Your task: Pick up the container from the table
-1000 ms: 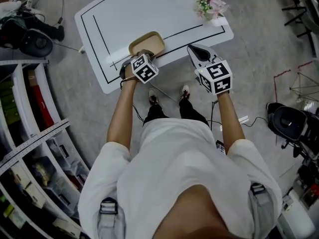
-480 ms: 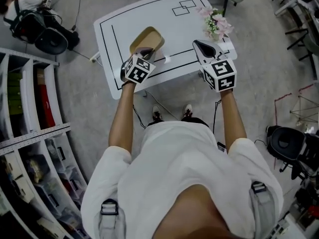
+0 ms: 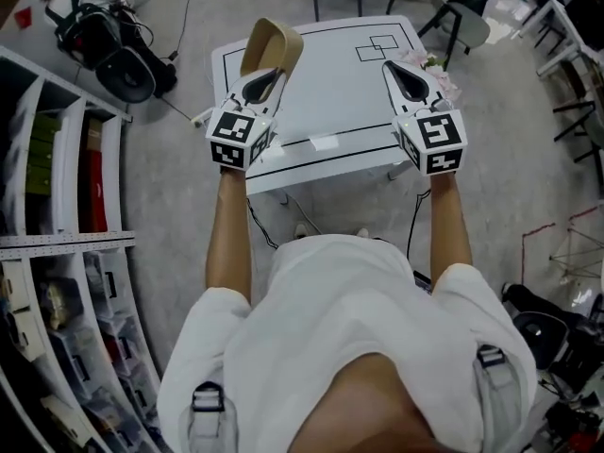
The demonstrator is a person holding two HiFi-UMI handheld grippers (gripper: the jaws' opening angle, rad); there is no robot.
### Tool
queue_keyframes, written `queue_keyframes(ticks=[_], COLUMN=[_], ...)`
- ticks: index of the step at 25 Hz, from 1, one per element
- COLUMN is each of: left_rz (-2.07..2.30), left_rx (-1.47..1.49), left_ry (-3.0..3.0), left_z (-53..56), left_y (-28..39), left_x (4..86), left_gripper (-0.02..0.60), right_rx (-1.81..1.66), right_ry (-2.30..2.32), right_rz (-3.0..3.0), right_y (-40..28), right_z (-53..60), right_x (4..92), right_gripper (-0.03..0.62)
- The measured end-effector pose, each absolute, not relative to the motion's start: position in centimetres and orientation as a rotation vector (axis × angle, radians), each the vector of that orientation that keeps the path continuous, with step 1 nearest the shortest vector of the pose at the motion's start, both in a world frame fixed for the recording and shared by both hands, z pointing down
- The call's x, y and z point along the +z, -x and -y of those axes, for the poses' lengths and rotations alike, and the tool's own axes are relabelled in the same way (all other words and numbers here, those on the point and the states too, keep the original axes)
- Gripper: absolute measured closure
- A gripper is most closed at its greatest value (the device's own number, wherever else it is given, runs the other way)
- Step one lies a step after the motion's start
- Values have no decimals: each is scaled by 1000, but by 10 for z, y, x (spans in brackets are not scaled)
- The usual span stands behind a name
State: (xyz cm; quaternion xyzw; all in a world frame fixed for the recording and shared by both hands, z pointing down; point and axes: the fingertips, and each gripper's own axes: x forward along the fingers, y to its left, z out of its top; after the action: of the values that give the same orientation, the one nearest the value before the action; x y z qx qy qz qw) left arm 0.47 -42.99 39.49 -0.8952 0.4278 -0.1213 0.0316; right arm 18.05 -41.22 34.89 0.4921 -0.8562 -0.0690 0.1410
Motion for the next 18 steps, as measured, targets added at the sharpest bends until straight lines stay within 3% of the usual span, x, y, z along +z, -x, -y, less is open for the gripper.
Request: queue_keyframes(ticks=[8, 18], left_rz=[-1305, -1261], left_rx=[-242, -202], left_ry=[2582, 2494], left_z=[415, 403], left_y=[0, 4], left_x=[320, 290], left_gripper=[554, 554], right_rx=[-363, -409], right_ry=[-1356, -1341], right_rz=[2529, 2535], right_y=[-157, -142], right_z=[409, 411], right_x=[293, 277], right_gripper=[582, 582])
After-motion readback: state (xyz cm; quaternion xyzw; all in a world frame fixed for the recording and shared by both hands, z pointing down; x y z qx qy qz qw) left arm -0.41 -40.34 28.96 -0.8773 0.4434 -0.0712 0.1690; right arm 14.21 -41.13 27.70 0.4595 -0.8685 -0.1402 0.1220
